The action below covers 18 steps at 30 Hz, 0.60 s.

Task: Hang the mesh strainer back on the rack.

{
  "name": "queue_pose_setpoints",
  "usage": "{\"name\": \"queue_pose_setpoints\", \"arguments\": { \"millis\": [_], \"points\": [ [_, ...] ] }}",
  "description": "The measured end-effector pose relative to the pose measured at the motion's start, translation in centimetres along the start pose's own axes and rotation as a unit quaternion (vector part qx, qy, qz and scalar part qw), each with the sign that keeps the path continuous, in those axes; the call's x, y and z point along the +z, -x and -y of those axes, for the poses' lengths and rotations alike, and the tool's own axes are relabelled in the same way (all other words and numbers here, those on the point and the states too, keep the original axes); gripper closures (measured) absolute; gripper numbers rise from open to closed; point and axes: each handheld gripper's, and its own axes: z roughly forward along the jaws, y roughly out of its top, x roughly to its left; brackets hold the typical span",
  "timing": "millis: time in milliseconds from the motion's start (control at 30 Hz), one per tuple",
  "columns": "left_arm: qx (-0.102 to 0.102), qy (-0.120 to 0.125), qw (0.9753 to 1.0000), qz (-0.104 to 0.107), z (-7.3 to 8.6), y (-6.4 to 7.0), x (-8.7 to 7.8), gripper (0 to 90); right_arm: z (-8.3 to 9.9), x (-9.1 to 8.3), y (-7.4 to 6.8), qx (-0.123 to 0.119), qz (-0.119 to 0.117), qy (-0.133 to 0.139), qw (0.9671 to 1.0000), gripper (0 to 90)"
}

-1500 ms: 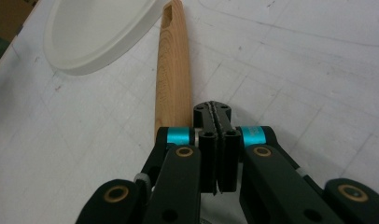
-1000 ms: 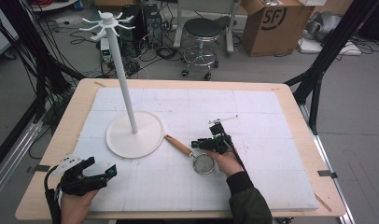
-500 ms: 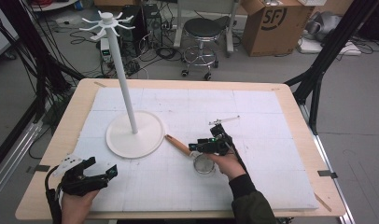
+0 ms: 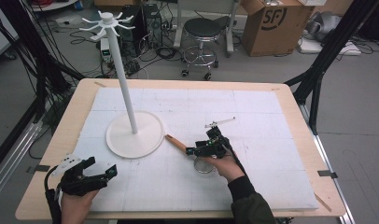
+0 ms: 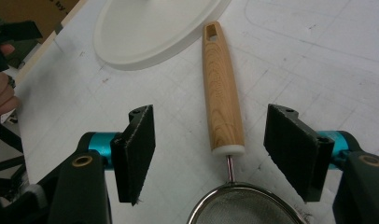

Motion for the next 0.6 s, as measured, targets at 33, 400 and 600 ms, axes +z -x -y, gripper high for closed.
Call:
{"name": "queue_pose_setpoints", "arguments": {
  "millis": [33, 400, 600],
  "points": [
    [0.001, 0.000, 1.0000, 0.001, 0.0, 0.0, 0.0, 1.6, 0.0, 0.1, 0.0, -0.001, 0.000, -0.001, 1.0000, 33.4],
    [0.000, 0.001, 1.0000, 0.003, 0.0, 0.1, 0.1, 1.6, 0.1, 0.9, -0.2, 0.002, 0.002, -0.012, 0.9999, 33.5],
    [-0.004, 0.004, 1.0000, 0.003, 0.0, 0.1, -0.1, 1.6, 0.1, 1.3, -0.2, 0.000, 0.007, -0.017, 0.9998, 36.5]
  ]
}}
